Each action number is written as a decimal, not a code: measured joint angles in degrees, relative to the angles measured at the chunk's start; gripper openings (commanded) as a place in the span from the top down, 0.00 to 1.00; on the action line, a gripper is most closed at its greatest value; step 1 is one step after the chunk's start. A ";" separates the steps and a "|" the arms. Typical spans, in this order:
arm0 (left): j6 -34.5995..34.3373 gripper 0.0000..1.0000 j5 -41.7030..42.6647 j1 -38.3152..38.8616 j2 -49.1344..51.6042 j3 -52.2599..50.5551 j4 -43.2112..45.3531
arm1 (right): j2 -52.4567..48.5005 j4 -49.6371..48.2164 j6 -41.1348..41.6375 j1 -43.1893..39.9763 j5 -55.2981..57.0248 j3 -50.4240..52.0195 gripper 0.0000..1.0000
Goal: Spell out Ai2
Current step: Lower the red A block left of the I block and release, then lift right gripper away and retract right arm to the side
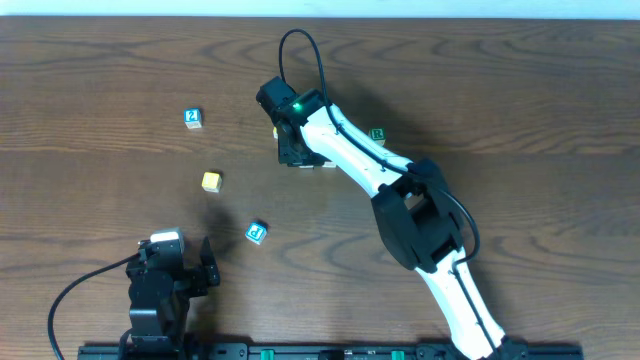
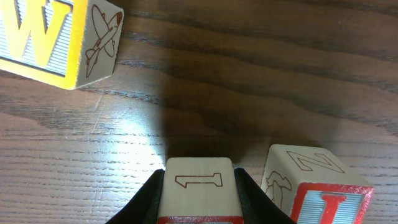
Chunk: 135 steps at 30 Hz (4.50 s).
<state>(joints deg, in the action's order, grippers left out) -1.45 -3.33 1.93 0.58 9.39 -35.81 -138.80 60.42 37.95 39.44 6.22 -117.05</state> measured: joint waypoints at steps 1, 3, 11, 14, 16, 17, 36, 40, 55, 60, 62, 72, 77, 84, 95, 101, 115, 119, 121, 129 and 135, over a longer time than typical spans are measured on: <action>0.00 0.05 -0.02 0.00 0.00 0.00 0.00 | 0.00 0.00 0.02 0.00 -0.02 0.00 0.84; 0.00 0.04 -0.02 0.00 0.00 0.00 0.00 | 0.00 0.00 0.02 0.00 -0.02 0.00 0.76; 0.00 0.05 -0.02 0.00 0.00 0.00 0.00 | 0.00 0.02 0.44 0.00 -0.13 0.00 0.58; 0.00 0.05 -0.02 0.00 0.00 0.00 0.00 | 0.00 0.13 0.44 0.00 -0.15 0.00 0.59; 0.00 0.05 -0.02 0.00 0.00 0.00 0.00 | 0.00 0.13 0.44 0.00 -0.15 0.00 0.58; 0.00 0.05 -0.02 0.00 0.00 0.00 0.00 | 0.00 0.13 0.44 0.00 -0.15 0.00 0.58; 0.00 0.05 -0.02 0.00 0.00 0.00 0.00 | 0.00 -8.90 -1.36 -0.07 3.96 0.00 0.40; 0.00 0.05 -0.02 0.00 0.00 0.00 0.00 | -0.13 -10.88 -4.35 -0.33 4.28 -1.03 0.44; 0.00 0.05 -0.02 0.00 0.00 0.00 0.00 | -0.48 -0.76 -11.26 -0.35 0.68 -13.49 0.99; 0.00 0.05 -0.02 0.00 0.00 0.00 0.00 | -0.48 0.31 -12.83 -0.13 -2.45 -13.49 0.99; 0.00 0.05 -0.02 0.00 0.00 0.00 0.00 | -0.57 0.66 -13.11 0.00 -3.04 -13.49 0.98; 0.00 0.05 -0.02 0.00 0.00 0.00 0.00 | -6.14 1.22 -14.84 0.33 -6.60 -13.49 0.98; 0.00 0.05 -0.02 0.00 0.00 0.00 0.00 | -7.69 -1.40 -15.21 0.33 -6.93 -13.49 0.99; 0.00 0.05 -0.02 0.00 0.00 0.00 0.00 | -8.81 -9.09 -15.28 0.20 -5.09 -13.49 0.98; 0.00 0.05 -0.02 0.00 0.00 0.00 0.00 | -8.96 -6.86 -16.17 -2.93 -4.48 -16.83 0.99; 0.00 0.05 -0.02 0.00 0.00 0.00 0.00 | -8.66 2.16 -20.57 -2.05 -4.52 -30.99 0.98; 0.00 0.05 -0.02 0.00 0.00 0.00 0.00 | 15.41 27.41 -31.28 -1.66 -0.59 -45.64 0.98; 0.00 0.05 -0.02 0.00 0.00 0.00 0.02 | 22.29 27.56 -32.59 -2.71 -0.15 -41.75 0.98; 0.02 0.05 -0.02 0.00 0.00 0.00 0.00 | 30.01 23.78 -33.16 -5.14 -0.11 -29.97 0.98; 0.31 0.05 0.79 0.00 0.00 0.00 0.31 | 55.69 11.56 -34.38 -15.74 -2.12 7.19 0.97; -15.23 0.05 16.20 0.00 0.00 0.07 0.31 | 65.75 12.33 -34.38 -15.87 -4.70 21.79 0.01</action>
<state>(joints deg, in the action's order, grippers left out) -16.69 12.86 1.93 0.58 9.45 -35.51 -73.06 72.75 3.57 23.57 1.52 -95.26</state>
